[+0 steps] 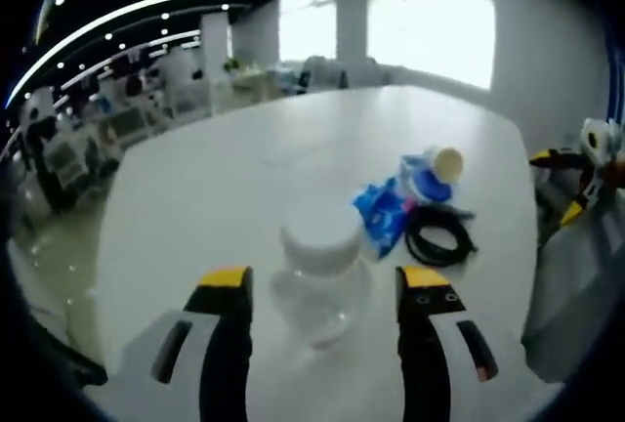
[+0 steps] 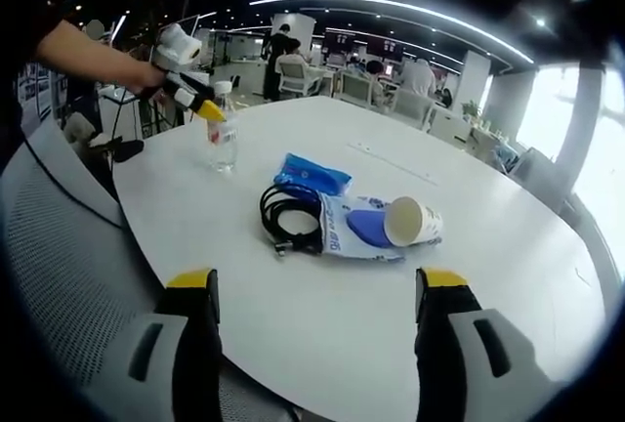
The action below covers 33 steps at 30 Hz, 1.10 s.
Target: Arrange the tabletop items into an orderly group along one side of the table until the central work area is clear of visible clutter.
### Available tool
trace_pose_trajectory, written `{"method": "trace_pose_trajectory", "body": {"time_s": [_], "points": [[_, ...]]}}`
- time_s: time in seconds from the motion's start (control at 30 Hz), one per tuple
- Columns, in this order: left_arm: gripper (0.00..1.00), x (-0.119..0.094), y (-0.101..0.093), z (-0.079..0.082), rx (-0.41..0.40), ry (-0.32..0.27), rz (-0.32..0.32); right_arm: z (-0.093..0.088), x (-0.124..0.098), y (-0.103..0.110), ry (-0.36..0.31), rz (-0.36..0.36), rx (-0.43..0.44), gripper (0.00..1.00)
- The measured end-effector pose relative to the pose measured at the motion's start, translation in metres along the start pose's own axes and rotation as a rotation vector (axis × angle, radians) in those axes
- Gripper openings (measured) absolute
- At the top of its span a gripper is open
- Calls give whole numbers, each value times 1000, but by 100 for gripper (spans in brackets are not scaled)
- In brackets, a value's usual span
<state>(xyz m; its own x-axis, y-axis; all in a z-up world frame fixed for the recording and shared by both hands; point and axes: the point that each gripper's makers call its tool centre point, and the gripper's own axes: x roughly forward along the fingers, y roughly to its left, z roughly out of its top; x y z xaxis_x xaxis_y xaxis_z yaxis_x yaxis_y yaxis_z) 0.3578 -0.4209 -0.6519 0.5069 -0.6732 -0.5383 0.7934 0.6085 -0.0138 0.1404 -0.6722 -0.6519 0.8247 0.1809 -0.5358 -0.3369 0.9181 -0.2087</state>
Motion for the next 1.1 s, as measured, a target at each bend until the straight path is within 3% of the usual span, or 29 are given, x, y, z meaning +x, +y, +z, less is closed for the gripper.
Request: {"method": "trace_pose_trajectory", "body": {"time_s": [0.33, 0.5, 1.1], "points": [[53, 13, 6, -13, -32, 19, 18, 0, 0, 1, -1, 6, -1, 82], [49, 16, 8, -18, -7, 42, 25, 0, 0, 1, 0, 6, 2, 83], [43, 19, 10, -18, 13, 47, 33, 0, 1, 0, 0, -3, -19, 85]]}}
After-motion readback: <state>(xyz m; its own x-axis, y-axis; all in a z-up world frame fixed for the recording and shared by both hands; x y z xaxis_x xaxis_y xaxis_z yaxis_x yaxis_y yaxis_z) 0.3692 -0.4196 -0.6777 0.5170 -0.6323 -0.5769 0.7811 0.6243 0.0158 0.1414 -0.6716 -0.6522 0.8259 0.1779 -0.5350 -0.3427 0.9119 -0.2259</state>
